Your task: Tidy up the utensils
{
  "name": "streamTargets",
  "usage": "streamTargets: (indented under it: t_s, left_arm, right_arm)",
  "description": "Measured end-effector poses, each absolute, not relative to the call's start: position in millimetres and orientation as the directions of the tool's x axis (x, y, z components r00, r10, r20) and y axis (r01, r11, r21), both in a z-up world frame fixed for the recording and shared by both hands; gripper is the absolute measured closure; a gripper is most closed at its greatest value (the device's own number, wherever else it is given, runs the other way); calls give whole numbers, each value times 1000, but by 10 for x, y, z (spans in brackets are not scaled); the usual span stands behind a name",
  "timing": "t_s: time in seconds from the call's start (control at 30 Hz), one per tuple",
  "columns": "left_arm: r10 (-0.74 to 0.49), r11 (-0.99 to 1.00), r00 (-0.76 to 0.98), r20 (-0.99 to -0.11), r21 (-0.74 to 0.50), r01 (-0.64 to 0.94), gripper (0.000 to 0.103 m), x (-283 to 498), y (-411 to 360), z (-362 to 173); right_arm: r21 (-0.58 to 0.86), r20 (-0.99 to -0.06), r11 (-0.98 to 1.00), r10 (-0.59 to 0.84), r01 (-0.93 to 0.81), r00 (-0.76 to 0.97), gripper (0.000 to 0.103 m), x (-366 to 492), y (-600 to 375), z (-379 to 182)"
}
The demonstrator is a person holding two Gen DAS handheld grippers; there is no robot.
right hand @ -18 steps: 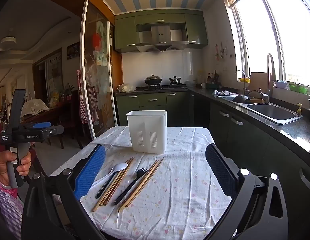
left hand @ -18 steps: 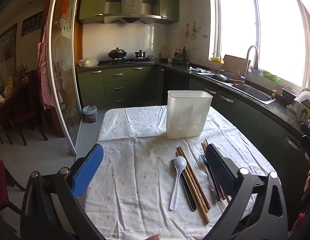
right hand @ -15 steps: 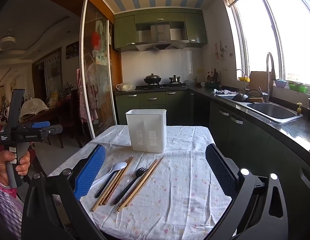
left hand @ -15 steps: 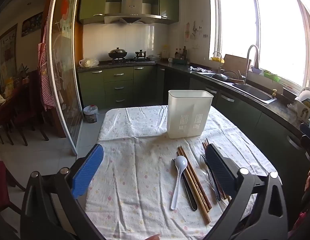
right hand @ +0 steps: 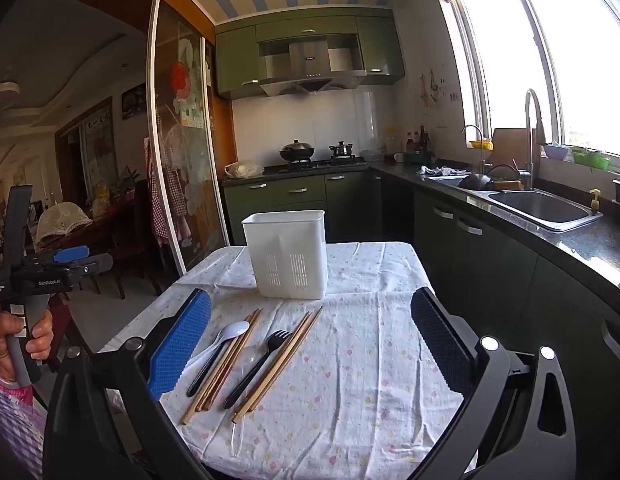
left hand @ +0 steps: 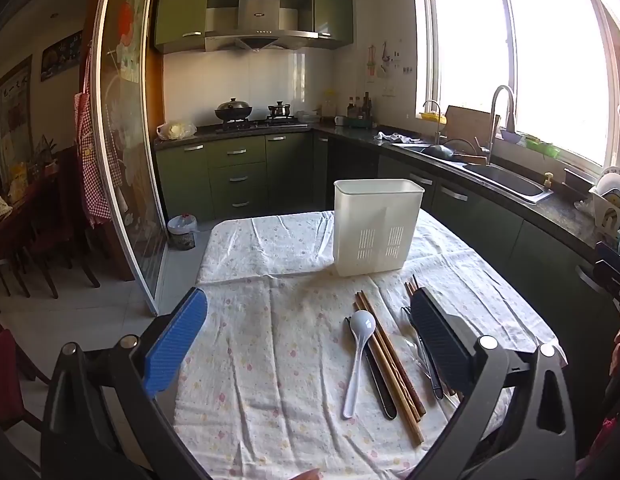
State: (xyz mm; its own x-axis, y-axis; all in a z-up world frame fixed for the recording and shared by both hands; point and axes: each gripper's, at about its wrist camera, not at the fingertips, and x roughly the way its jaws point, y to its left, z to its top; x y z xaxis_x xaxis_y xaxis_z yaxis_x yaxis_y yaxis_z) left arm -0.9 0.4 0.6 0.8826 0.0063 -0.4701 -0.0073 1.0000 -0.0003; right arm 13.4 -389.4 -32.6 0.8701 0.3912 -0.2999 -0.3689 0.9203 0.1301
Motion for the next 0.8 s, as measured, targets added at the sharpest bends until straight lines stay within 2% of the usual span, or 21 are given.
streamTargets:
  t_s: [0.8]
  left_arm:
    - [-1, 1000, 876, -482, 7, 5, 6, -36, -26, -33]
  right_arm:
    - [144, -335, 925, 379, -351, 862, 4, 258, -3867, -353]
